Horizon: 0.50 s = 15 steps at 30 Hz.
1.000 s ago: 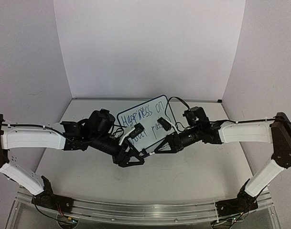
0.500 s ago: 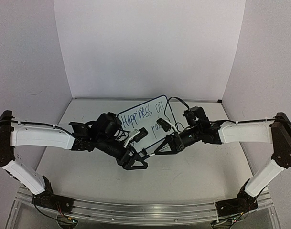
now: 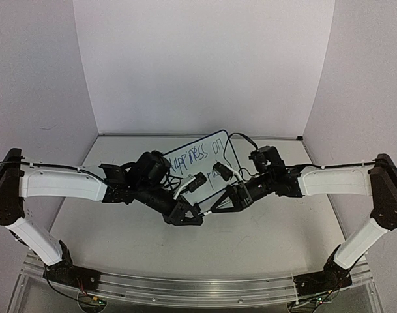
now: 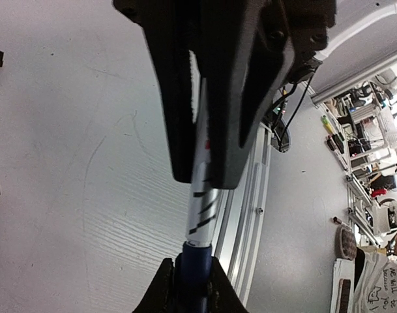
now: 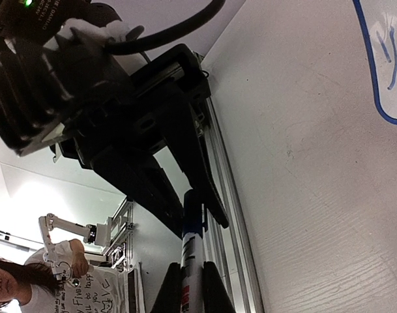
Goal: Write a sentence on the whiteboard
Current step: Insert the whiteboard marker without the cap into the pen cap.
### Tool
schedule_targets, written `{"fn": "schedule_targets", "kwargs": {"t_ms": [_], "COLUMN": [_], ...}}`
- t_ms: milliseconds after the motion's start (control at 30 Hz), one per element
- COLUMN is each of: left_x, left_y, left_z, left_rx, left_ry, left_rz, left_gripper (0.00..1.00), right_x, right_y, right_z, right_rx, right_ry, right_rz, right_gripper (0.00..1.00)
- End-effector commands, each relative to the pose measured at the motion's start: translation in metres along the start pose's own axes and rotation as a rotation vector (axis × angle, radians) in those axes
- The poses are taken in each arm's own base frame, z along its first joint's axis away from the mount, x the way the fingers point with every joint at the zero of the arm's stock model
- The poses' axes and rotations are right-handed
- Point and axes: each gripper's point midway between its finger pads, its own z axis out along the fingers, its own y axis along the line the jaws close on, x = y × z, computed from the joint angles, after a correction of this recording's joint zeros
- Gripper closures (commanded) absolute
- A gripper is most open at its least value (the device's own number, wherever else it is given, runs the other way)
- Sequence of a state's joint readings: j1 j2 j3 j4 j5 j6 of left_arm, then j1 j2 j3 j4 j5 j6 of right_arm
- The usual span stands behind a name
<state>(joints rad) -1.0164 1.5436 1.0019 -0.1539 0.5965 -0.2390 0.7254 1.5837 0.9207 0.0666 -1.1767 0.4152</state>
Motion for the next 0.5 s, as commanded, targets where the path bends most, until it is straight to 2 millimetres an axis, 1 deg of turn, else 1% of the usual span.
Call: {"fn": "schedule_targets", "kwargs": {"t_ms": [0, 33, 67, 233, 333, 467], "left_x": [-0.016, -0.016, -0.016, -0.021, -0.026, -0.04], "left_y": [-0.011, -0.013, -0.014, -0.022, -0.026, -0.033], "left_z": [-0.001, -0.001, -0.002, -0.006, -0.006, -0.011], "left_rx": [0.038, 0.045, 0.051, 0.081, 0.095, 0.101], "left_ry": [-0.015, -0.013, -0.014, -0.027, -0.037, -0.083], "left_rz": [0.05, 0.061, 0.069, 0.123, 0.147, 0.2], "left_gripper": [0.95, 0.99, 1.0, 1.0, 1.0, 1.0], "right_x": [0.0, 0.002, 0.003, 0.009, 0.011, 0.016], "right_y": [0.013, 0.013, 0.012, 0.013, 0.018, 0.022], "right_z": [0.001, 0.001, 0.001, 0.004, 0.009, 0.021], "right_rx": [-0.052, -0.057, -0.064, -0.093, -0.106, -0.13], "right_ry": [0.01, 0.014, 0.02, 0.046, 0.062, 0.098], "right_rz": [-0.053, -0.052, -0.049, -0.038, -0.049, -0.055], "right_gripper": [1.0, 1.0, 1.0, 1.0, 1.0, 1.0]}}
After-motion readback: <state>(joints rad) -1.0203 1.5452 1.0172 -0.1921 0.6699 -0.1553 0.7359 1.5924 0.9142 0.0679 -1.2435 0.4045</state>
